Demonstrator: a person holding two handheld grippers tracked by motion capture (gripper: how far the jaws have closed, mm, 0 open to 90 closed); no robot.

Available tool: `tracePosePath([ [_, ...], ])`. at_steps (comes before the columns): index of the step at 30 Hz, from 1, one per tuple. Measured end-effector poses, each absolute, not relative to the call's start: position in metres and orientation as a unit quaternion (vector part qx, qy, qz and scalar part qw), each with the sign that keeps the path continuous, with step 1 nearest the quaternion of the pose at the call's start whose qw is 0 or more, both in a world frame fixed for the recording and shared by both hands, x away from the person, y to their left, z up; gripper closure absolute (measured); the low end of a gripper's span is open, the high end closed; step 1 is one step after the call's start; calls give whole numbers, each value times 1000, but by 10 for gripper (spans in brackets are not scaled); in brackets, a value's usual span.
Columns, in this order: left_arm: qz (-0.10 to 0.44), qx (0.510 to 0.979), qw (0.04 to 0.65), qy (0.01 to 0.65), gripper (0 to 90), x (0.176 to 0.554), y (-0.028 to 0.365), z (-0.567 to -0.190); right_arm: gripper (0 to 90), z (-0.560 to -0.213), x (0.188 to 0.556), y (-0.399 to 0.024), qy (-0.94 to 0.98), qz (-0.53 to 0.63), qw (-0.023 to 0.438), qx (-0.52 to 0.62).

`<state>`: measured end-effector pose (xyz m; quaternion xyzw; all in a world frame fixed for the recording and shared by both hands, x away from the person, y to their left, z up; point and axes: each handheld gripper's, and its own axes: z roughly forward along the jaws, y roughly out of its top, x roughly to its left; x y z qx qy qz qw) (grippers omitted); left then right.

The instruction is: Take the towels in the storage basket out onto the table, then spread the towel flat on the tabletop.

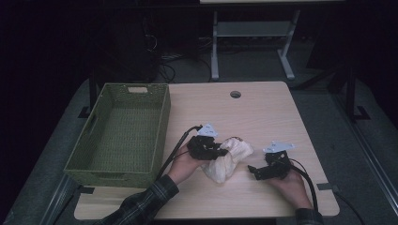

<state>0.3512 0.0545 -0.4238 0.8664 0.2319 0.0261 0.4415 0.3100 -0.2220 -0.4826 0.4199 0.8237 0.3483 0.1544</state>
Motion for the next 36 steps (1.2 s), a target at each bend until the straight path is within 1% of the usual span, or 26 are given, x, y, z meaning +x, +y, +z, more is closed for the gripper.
tracePosePath([
  [7, 30, 867, 436, 241, 494, 355, 59, -428, 23, -483, 310, -222, 824, 349, 155, 419],
  [11, 34, 864, 439, 244, 432, 355, 61, -425, 23, -483, 310, -222, 824, 348, 155, 419],
  [14, 42, 863, 442, 241, 417, 353, 62, -422, 23, -483, 310, -222, 824, 348, 156, 420],
  [17, 46, 861, 448, 235, 422, 350, 61, -417, 24, -483, 310, -221, 824, 347, 156, 420],
  [24, 41, 864, 456, 211, 475, 343, 48, -410, 23, -483, 310, -221, 824, 348, 156, 420],
  [28, 36, 866, 455, 204, 488, 341, 41, -411, 24, -483, 310, -221, 824, 348, 156, 420],
  [31, 45, 873, 442, 203, 487, 340, 41, -413, 24, -483, 310, -222, 824, 347, 156, 419],
  [32, 45, 873, 441, 203, 486, 339, 42, -413, 36, -482, 310, -222, 825, 347, 156, 418],
  [33, 45, 872, 442, 205, 483, 338, 44, -413, 78, -482, 310, -222, 827, 349, 154, 413],
  [35, 50, 872, 441, 206, 481, 337, 49, -412, 239, -476, 309, -221, 833, 342, 150, 408],
  [36, 53, 871, 441, 208, 479, 336, 51, -411, 278, -473, 308, -220, 841, 335, 149, 399],
])
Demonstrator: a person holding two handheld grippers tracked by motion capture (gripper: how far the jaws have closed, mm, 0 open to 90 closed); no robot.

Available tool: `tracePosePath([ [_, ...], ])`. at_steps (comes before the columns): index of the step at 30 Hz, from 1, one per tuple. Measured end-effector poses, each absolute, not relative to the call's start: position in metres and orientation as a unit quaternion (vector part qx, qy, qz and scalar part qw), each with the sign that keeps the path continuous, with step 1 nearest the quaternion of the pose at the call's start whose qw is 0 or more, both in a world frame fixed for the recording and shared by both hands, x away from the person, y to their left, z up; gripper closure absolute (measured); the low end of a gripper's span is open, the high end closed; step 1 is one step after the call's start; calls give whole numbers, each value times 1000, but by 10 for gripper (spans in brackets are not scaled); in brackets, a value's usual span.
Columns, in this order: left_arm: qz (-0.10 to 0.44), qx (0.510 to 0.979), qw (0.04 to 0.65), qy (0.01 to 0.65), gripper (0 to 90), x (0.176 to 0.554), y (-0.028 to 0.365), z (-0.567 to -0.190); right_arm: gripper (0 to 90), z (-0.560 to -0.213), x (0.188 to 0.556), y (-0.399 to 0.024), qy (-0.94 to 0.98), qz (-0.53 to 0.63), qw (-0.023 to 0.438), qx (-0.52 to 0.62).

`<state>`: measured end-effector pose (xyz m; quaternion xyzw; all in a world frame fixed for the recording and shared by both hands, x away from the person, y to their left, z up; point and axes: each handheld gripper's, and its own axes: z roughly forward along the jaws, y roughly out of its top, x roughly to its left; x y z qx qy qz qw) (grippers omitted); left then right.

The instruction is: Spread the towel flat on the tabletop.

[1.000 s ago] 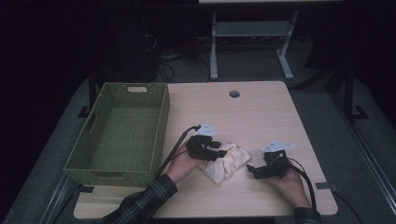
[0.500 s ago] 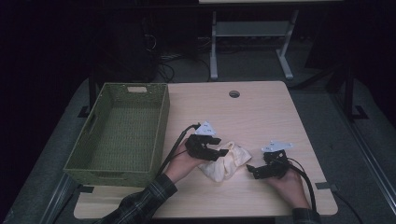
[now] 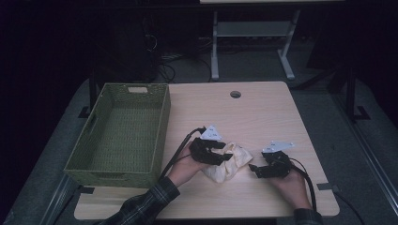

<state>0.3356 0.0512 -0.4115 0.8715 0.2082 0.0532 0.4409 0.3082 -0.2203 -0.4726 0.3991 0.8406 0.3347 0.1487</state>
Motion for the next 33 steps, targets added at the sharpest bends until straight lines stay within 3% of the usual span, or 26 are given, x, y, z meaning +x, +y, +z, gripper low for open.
tracePosePath([
  [6, 54, 870, 439, 219, 471, 331, 63, -413, 459, -456, 298, -214, 832, 395, 139, 364],
  [9, 58, 874, 431, 217, 460, 328, 70, -415, 505, -451, 295, -207, 832, 414, 124, 349],
  [20, 61, 874, 421, 235, 390, 312, 92, -431, 566, -456, 297, -180, 848, 395, 130, 329],
  [23, 58, 876, 417, 237, 373, 307, 96, -435, 650, -459, 300, -176, 850, 387, 138, 331],
  [28, 55, 876, 414, 240, 364, 299, 100, -442, 873, -458, 302, -178, 849, 389, 133, 333],
  [33, 59, 875, 413, 245, 358, 298, 102, -444, 898, -449, 303, -184, 842, 402, 134, 333],
])
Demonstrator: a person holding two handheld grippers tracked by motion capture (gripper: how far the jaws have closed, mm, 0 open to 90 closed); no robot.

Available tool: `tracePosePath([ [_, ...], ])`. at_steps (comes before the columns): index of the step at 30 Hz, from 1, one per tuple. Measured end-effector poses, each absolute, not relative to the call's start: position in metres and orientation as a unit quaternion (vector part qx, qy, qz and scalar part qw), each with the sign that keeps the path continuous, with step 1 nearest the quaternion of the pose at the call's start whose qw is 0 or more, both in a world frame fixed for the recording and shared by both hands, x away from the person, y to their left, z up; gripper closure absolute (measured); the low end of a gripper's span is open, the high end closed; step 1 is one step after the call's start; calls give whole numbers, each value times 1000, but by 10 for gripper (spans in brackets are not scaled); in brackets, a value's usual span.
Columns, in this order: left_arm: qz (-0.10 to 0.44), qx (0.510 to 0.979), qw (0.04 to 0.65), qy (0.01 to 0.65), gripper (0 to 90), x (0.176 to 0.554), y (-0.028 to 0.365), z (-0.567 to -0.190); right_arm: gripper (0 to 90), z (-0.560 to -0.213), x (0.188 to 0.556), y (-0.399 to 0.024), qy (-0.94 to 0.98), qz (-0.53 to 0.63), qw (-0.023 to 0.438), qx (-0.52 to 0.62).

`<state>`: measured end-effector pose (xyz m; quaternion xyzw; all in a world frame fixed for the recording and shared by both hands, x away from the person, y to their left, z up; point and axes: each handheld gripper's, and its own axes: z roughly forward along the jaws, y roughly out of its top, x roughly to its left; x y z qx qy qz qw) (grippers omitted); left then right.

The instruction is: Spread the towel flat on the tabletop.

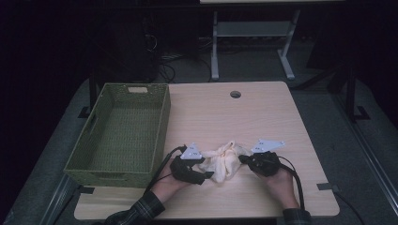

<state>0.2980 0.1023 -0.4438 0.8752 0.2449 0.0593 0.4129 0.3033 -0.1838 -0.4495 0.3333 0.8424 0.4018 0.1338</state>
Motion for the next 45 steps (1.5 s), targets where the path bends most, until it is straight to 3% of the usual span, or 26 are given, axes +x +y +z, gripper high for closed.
tracePosePath([
  [24, 67, 874, 414, 245, 356, 303, 104, -446, 900, -411, 374, -223, 808, 408, 185, 382],
  [39, 68, 874, 413, 248, 354, 305, 104, -448, 900, -455, 416, -247, 813, 328, 166, 451],
  [45, 67, 877, 408, 244, 353, 306, 104, -449, 768, -442, 408, -245, 804, 358, 173, 441],
])
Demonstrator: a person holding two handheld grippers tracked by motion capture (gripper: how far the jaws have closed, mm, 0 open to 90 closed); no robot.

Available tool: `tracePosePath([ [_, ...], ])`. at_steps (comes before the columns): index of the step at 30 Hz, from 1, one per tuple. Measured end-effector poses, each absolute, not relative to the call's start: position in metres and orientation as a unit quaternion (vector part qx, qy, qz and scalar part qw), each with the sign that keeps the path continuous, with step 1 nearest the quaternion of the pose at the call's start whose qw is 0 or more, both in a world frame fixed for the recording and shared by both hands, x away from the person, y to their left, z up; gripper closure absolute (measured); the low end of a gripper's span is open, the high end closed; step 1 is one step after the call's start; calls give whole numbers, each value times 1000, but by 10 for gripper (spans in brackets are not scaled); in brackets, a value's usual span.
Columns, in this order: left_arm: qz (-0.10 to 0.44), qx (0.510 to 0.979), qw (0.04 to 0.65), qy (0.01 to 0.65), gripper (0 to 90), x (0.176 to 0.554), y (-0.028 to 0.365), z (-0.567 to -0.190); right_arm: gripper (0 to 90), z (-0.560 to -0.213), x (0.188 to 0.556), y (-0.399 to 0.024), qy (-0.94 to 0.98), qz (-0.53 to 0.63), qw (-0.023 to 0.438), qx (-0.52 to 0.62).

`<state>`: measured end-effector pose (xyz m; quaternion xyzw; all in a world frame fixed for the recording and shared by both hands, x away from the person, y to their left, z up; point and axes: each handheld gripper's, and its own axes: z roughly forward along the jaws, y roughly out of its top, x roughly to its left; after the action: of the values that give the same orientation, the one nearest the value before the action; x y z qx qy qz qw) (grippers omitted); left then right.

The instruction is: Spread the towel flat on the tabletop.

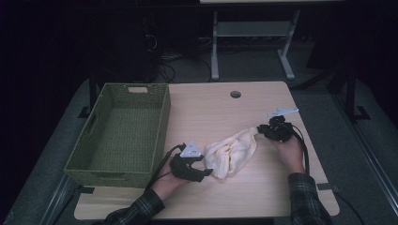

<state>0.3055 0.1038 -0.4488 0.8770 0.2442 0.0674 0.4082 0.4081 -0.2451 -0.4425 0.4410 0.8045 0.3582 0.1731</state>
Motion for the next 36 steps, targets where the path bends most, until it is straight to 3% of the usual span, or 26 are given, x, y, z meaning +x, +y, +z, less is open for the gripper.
tracePosePath([
  [3, 65, 877, 408, 244, 353, 305, 101, -449, 725, -430, 403, -238, 804, 381, 162, 426],
  [22, 69, 881, 400, 244, 351, 308, 104, -451, 698, -416, 399, -130, 858, 413, 70, 298],
  [36, 70, 876, 406, 251, 350, 308, 105, -451, 708, -443, 404, -75, 897, 361, 28, 255],
])
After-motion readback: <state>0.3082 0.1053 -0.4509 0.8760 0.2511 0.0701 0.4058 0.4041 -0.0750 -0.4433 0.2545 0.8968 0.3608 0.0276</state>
